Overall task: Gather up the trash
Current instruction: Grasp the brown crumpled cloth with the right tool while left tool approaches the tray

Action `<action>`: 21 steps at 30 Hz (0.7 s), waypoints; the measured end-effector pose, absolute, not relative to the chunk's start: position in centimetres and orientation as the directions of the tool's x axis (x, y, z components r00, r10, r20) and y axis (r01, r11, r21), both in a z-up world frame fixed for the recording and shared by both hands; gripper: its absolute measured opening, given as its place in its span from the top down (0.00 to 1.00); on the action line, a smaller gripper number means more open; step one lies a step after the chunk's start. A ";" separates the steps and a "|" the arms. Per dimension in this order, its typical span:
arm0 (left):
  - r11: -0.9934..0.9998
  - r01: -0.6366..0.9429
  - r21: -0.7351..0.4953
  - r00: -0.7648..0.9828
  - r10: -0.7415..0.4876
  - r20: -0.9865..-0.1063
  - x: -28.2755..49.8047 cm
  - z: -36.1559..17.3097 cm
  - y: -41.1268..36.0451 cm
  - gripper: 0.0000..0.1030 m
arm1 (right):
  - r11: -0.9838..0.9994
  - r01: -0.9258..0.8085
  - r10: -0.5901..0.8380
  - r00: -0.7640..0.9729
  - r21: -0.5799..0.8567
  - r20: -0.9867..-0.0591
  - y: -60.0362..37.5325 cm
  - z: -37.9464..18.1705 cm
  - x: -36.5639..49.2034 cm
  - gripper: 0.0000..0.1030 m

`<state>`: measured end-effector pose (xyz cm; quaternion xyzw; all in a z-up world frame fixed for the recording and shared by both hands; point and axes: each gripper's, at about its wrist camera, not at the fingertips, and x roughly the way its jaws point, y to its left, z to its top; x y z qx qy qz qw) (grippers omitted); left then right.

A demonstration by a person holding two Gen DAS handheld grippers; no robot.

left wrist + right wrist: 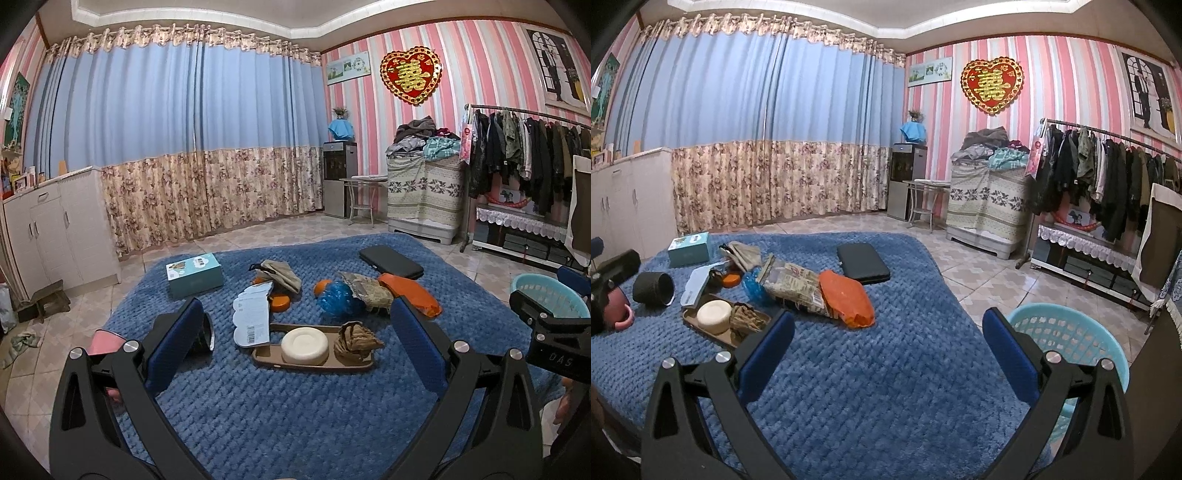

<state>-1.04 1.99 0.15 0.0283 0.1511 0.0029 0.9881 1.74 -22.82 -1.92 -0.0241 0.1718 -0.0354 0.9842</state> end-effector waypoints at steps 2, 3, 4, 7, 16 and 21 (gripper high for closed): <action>0.998 0.004 0.056 0.953 0.013 -0.302 -1.0 0.0 2.4 0.05 | 0.996 0.062 -0.078 0.937 -0.058 -0.341 -22.7 -2.2 1.8 0.04; 0.998 0.004 0.057 0.953 0.013 -0.302 -1.0 -0.1 2.7 0.05 | 0.997 0.060 -0.076 0.937 -0.057 -0.341 -22.7 -2.3 1.9 0.04; 0.998 0.003 0.058 0.953 0.014 -0.301 -1.0 -0.1 2.8 0.05 | 0.997 0.057 -0.072 0.938 -0.057 -0.340 -22.7 -2.4 1.8 0.04; 0.998 -0.009 0.064 0.955 0.028 -0.295 -1.0 -0.1 3.5 0.05 | 0.996 0.052 -0.072 0.941 -0.069 -0.331 -22.3 -2.5 1.8 0.04; 0.997 -0.049 0.054 0.947 0.063 -0.315 -0.5 -0.6 7.8 0.05 | 1.000 0.005 -0.001 0.951 0.012 -0.309 -21.4 -1.6 2.6 0.04; 0.993 -0.102 0.050 0.936 0.113 -0.333 -0.1 -1.4 10.7 0.05 | 0.999 -0.012 0.024 0.943 0.039 -0.333 -19.5 -0.7 4.3 0.04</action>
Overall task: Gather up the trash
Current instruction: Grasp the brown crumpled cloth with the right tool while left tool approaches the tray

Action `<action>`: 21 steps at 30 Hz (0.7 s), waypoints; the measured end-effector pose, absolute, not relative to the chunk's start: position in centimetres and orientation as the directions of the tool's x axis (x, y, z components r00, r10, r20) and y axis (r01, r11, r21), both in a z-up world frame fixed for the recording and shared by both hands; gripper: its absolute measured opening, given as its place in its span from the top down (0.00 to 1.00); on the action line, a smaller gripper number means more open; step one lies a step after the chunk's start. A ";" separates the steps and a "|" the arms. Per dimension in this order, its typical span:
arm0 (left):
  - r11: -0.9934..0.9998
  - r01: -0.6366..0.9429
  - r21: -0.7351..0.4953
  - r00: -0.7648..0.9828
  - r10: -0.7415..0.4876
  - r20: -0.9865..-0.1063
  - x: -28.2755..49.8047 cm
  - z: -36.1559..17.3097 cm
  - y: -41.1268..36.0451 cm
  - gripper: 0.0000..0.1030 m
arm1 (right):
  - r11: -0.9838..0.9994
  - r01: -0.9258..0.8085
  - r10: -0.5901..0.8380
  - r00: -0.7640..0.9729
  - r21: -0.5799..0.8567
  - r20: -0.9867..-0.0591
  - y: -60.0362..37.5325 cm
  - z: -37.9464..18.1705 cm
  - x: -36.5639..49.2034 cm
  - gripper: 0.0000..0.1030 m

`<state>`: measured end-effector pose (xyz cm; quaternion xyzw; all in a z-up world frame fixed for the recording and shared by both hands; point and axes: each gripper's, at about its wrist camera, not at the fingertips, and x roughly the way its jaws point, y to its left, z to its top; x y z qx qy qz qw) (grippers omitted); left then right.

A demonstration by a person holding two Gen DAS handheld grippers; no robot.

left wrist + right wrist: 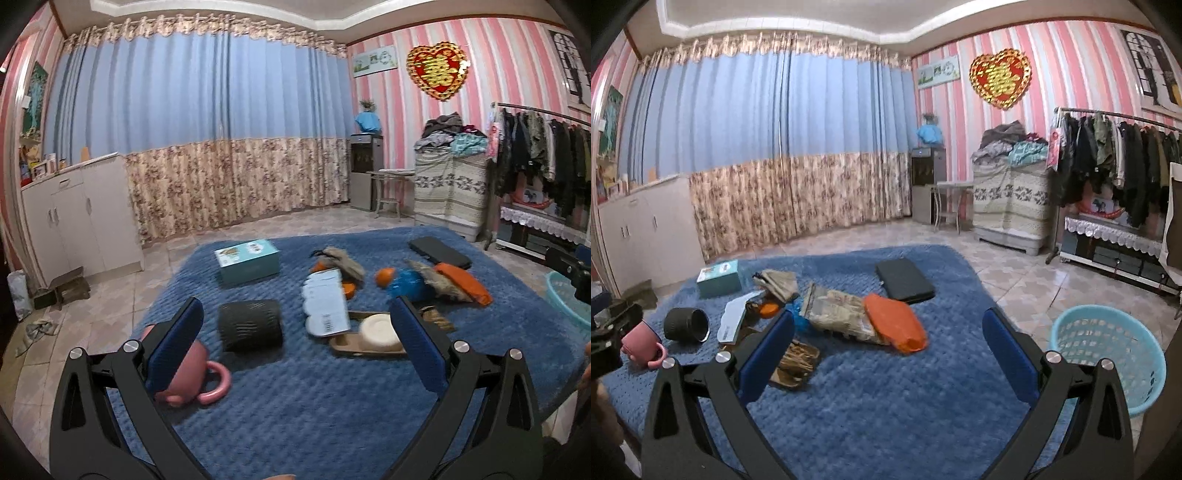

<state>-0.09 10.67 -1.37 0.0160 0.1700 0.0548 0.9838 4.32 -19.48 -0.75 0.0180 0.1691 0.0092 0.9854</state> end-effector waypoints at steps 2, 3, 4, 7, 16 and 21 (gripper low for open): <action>0.993 -0.113 0.046 0.931 0.122 -0.344 0.2 -1.7 11.5 0.05 | 1.000 0.001 -0.006 0.924 -0.012 -0.382 -18.0 -1.1 5.6 0.04; 0.992 -0.117 0.042 0.928 0.124 -0.350 0.3 -1.8 11.9 0.05 | 1.000 -0.014 0.003 0.919 -0.024 -0.394 -17.4 -1.4 6.1 0.04; 0.992 -0.122 0.038 0.925 0.127 -0.357 0.4 -2.0 12.4 0.05 | 0.999 -0.032 0.017 0.914 -0.030 -0.405 -16.7 -1.6 6.6 0.04; 0.991 -0.129 0.035 0.919 0.132 -0.370 0.8 -2.3 13.5 0.05 | 0.996 -0.058 0.022 0.894 -0.066 -0.448 -14.7 -2.9 8.4 0.04; 0.989 -0.147 0.009 0.907 0.139 -0.398 2.6 -3.1 16.3 0.05 | 0.989 -0.135 0.078 0.823 -0.059 -0.563 -11.0 -6.7 12.1 0.04; 0.988 -0.153 0.018 0.906 0.147 -0.396 3.4 -3.3 16.3 0.05 | 0.984 -0.165 0.087 0.787 -0.073 -0.611 -9.6 -8.3 13.4 0.10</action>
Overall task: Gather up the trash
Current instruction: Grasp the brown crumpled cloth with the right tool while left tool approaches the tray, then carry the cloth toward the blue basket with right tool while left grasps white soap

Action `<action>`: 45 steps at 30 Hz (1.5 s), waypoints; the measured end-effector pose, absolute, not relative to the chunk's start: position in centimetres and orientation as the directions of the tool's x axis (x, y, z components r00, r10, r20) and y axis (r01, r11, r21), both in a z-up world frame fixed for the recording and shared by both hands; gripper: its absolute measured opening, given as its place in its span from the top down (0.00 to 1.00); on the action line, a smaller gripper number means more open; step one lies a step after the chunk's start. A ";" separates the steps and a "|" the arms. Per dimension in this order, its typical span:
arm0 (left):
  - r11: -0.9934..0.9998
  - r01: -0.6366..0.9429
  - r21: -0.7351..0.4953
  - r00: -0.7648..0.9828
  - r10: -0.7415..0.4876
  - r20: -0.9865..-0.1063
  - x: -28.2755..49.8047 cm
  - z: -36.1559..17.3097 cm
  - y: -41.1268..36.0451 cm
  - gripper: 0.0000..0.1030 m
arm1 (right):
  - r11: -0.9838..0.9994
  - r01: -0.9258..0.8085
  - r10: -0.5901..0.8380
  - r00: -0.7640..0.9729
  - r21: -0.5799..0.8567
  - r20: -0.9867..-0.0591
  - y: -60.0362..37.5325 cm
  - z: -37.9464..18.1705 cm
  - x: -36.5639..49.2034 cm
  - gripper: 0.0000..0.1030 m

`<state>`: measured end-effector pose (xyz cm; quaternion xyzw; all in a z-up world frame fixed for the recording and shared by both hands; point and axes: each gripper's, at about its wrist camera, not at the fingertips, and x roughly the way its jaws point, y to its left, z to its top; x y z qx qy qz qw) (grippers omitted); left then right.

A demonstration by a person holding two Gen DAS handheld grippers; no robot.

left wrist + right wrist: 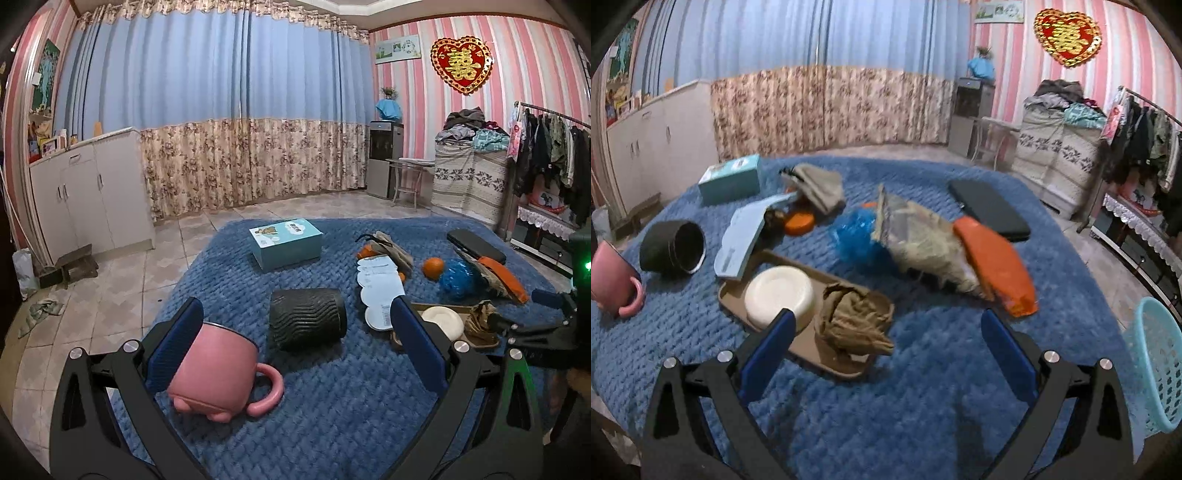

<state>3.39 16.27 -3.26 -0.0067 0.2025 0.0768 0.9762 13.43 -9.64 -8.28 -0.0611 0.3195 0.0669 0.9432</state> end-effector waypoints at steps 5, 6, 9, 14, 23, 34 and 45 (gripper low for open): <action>0.990 -0.144 0.014 0.903 0.137 -0.407 4.3 -3.6 15.5 0.05 | 0.974 -0.219 0.122 0.742 -0.065 -0.659 -8.9 -9.4 14.3 0.40; 0.990 -0.136 0.024 0.904 0.134 -0.405 4.5 -3.7 15.0 0.05 | 0.970 -0.239 0.145 0.732 -0.051 -0.666 -8.8 -9.5 14.4 0.47; 0.994 -0.100 0.036 0.902 0.106 -0.418 5.0 -3.8 13.9 0.05 | 0.961 -0.276 0.191 0.721 -0.024 -0.666 -8.7 -9.6 14.3 0.61; 0.998 -0.059 0.022 0.890 0.063 -0.451 6.0 -4.3 12.2 0.05 | 0.957 -0.290 0.221 0.747 -0.007 -0.627 -9.5 -8.1 13.6 0.67; 0.999 0.033 -0.036 0.813 -0.048 -0.580 9.8 -7.3 6.6 0.09 | 0.983 -0.183 0.142 0.810 -0.014 -0.570 -17.0 -4.3 12.0 0.67; 0.996 0.090 -0.009 0.690 -0.069 -0.720 14.2 -10.9 2.1 0.26 | 0.997 -0.054 0.077 0.836 0.058 -0.543 -23.3 -4.4 11.7 0.67; 0.997 0.079 0.021 0.721 -0.043 -0.691 14.3 -9.6 0.6 0.42 | 0.998 0.013 0.023 0.856 0.066 -0.517 -26.4 -3.4 10.8 0.67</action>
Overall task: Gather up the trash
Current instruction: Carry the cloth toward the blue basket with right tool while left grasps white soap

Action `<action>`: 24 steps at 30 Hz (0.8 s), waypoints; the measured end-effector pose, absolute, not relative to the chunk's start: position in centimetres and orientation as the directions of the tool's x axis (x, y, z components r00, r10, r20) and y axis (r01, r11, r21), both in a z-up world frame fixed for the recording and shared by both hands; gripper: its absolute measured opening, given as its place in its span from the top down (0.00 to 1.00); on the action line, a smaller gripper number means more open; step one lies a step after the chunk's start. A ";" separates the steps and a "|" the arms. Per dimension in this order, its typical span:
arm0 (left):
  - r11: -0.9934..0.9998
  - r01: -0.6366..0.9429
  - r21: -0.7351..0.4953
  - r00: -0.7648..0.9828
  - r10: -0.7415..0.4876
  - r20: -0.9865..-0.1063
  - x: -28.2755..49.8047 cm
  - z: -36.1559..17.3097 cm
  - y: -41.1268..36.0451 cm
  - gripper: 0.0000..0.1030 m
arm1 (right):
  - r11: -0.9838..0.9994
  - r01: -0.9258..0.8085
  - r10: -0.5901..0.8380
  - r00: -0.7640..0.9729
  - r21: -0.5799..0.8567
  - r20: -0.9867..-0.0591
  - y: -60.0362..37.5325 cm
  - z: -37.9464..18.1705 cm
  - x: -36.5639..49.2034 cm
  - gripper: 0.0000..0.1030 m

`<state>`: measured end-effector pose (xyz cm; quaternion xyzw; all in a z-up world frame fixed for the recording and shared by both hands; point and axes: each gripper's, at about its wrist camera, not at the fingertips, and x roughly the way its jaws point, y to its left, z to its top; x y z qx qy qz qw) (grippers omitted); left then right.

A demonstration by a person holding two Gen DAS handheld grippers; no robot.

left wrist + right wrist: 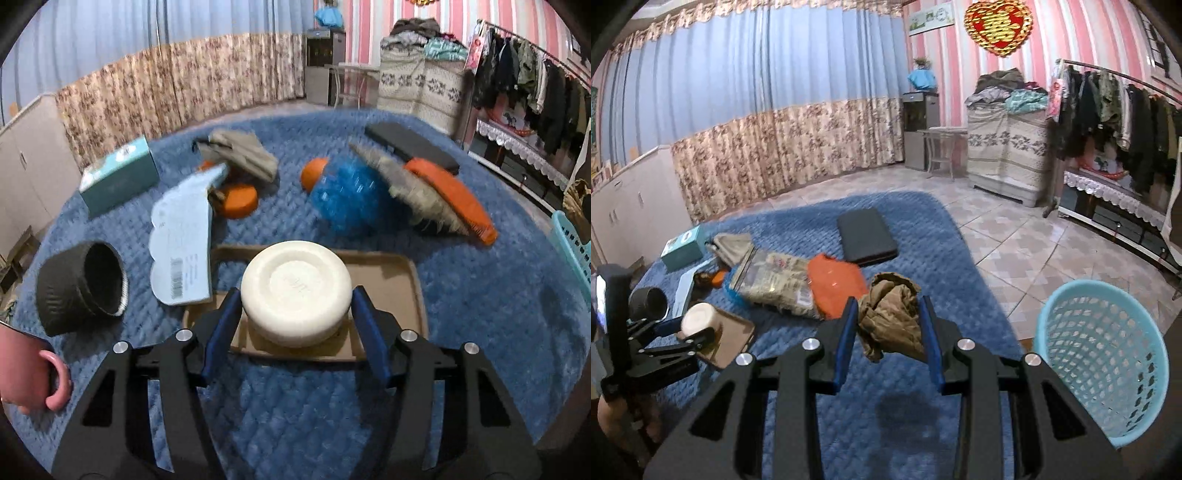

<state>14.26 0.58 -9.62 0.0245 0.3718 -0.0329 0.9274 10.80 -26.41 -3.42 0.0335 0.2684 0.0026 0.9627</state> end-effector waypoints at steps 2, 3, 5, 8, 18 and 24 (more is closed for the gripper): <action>0.996 0.086 0.027 0.750 -0.047 -0.659 13.6 -8.1 0.0 0.42 | 0.997 0.041 0.000 0.863 0.070 -0.505 -27.5 -2.9 10.4 0.67; 0.995 0.092 0.037 0.777 -0.048 -0.628 13.1 -6.9 -0.8 0.42 | 0.996 0.055 -0.012 0.867 0.072 -0.498 -28.1 -2.5 10.1 0.67; 0.993 0.109 0.039 0.811 -0.066 -0.581 12.7 -4.8 -2.0 0.42 | 0.993 0.099 -0.056 0.874 0.065 -0.483 -29.7 -1.8 9.5 0.67; 0.987 0.158 0.027 0.854 -0.123 -0.505 12.2 -1.5 -5.1 0.42 | 0.985 0.164 -0.120 0.879 0.056 -0.461 -32.3 -0.6 8.6 0.67; 0.934 0.356 0.032 0.877 -0.322 -0.356 11.8 4.0 -20.5 0.42 | 0.916 0.399 -0.340 0.833 0.047 -0.436 -44.6 0.6 5.3 0.67; 0.883 0.467 0.049 0.851 -0.434 -0.297 9.7 5.4 -29.3 0.42 | 0.872 0.480 -0.390 0.800 0.096 -0.456 -50.1 -0.7 4.3 0.67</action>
